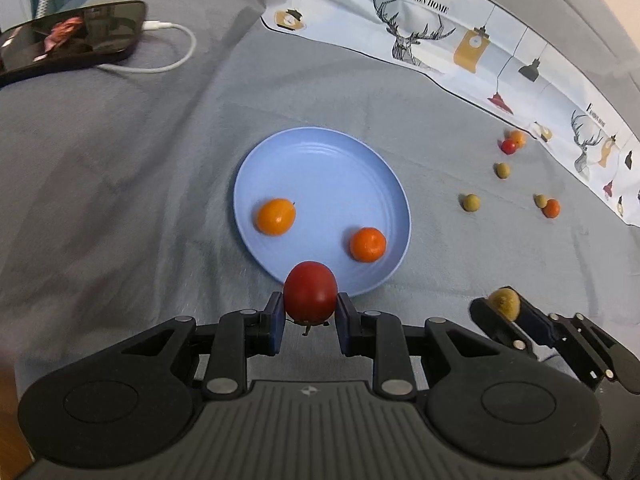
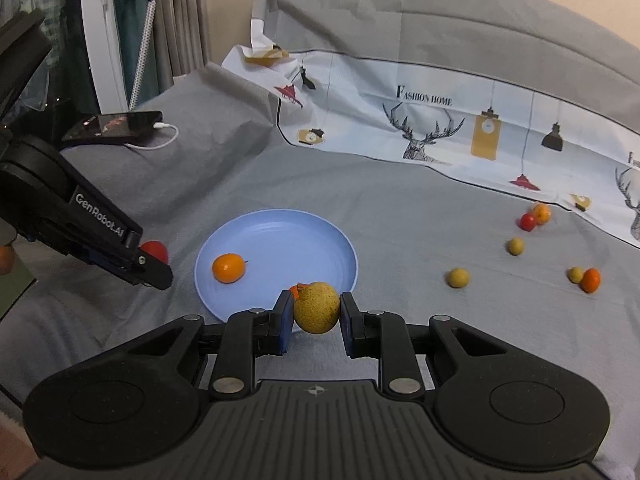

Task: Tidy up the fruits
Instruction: 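Carry the tomato and yellow fruit over the blue plate with both tools, then open both tools to release the tomato and yellow fruit onto the plate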

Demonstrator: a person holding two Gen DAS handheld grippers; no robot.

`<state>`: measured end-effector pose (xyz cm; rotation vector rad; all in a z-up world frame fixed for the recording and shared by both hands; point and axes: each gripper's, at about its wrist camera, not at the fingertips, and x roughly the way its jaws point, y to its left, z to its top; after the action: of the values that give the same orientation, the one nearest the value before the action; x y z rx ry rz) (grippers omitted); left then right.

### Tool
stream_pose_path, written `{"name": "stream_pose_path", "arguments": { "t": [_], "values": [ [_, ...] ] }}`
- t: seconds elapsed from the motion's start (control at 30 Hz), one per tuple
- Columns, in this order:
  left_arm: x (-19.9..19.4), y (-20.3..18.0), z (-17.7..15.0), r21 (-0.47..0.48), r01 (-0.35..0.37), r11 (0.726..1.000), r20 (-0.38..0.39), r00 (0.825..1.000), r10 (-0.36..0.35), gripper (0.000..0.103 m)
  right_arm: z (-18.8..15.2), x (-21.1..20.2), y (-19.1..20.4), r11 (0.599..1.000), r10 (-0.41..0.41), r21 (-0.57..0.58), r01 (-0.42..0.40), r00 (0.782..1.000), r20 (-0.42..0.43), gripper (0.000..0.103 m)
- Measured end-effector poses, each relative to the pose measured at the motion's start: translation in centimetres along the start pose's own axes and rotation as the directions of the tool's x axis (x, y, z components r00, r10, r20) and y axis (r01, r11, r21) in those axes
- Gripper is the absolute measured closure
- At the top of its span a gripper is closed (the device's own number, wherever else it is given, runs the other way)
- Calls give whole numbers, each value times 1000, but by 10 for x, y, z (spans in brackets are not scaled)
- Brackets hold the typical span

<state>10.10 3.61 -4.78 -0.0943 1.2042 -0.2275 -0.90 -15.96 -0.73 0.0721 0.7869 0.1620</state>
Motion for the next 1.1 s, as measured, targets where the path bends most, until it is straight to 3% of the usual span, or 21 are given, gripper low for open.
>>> {"name": "stream_pose_path", "arguments": {
  "t": [0.47,0.7,0.77,0.8,0.83,0.93,1.1],
  "values": [
    [68,-11,47,37,-22,999,-57,998,24,74,15,90,-3,999,31,-19,-33,994,-104,78],
    [87,-13,60,96,-56,994,-41,997,60,73,21,116,-3,998,51,-37,-56,991,-122,78],
    [81,-17,61,126,-70,989,21,997,68,47,24,123,-2,996,66,-45,-71,991,-120,77],
    [75,-19,61,137,-84,987,59,995,76,17,26,126,-2,996,72,-50,-78,991,-117,76],
    [67,-20,61,137,-94,986,100,992,81,1,29,127,-1,995,78,-59,-85,990,-116,66],
    [45,-21,55,153,-75,985,152,987,52,0,33,119,0,994,72,-69,-80,992,-105,36],
    [13,-12,27,118,-95,988,141,987,78,0,24,77,-6,997,76,-19,-79,989,-123,17]
  ]
}}
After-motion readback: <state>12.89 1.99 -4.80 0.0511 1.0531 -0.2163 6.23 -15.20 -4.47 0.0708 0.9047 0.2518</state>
